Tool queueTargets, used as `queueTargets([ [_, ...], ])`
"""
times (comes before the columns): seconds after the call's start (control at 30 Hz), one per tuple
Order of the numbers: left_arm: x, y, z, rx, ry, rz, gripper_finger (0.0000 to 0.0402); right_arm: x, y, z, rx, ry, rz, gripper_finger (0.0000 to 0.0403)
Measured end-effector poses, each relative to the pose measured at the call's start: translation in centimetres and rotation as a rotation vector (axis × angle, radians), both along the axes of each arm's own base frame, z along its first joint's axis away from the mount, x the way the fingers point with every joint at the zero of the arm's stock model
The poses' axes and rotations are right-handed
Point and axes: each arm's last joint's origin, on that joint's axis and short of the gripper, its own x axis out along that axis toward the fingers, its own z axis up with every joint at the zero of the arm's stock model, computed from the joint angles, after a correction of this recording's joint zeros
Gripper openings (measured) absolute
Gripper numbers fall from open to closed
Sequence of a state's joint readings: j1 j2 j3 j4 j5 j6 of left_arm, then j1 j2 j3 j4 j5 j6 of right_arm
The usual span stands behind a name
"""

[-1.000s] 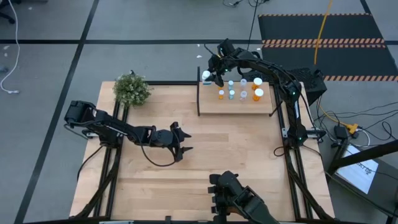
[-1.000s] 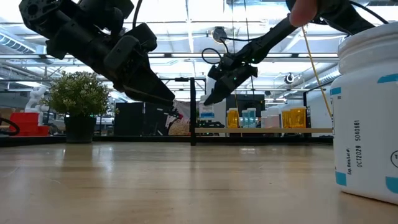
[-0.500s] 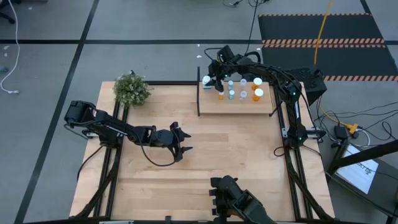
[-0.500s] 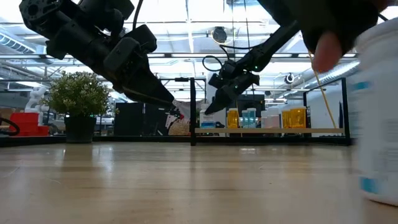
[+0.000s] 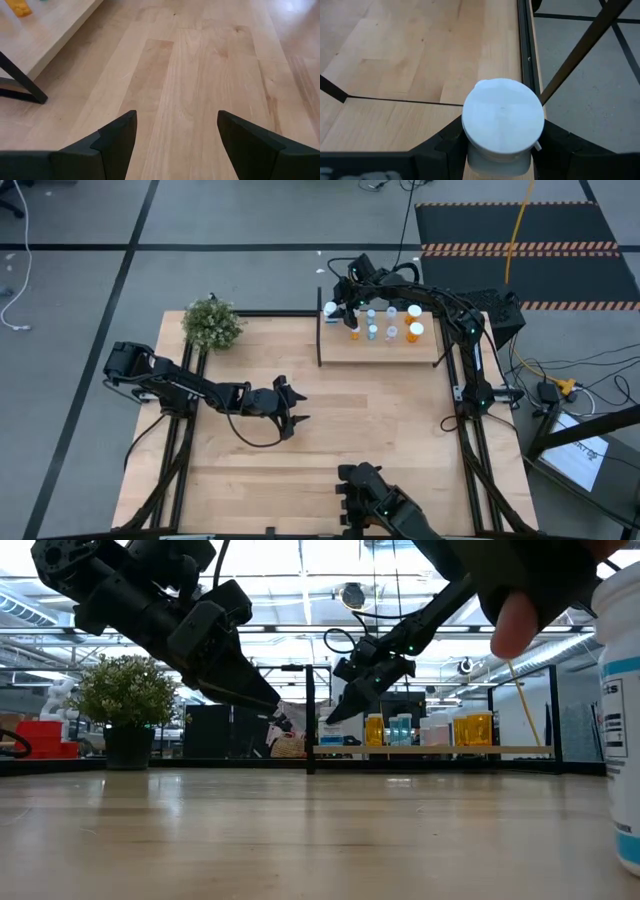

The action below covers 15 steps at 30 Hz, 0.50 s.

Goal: Pick and place medicine bottles onto shelf by color
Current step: Put the top white pill bottle on the shelf

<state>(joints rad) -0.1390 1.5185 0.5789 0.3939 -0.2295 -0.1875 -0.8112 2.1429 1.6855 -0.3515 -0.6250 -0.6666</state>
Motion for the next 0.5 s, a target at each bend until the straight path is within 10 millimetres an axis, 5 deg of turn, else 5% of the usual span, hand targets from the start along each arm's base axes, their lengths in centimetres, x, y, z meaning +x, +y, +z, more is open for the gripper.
queueTargets([
  [0.5, 0.00, 0.00, -0.02, 0.000, 0.002, 0.000, 0.0273, -0.02, 0.00, -0.06, 0.000, 0.004, -0.003, 0.0181],
])
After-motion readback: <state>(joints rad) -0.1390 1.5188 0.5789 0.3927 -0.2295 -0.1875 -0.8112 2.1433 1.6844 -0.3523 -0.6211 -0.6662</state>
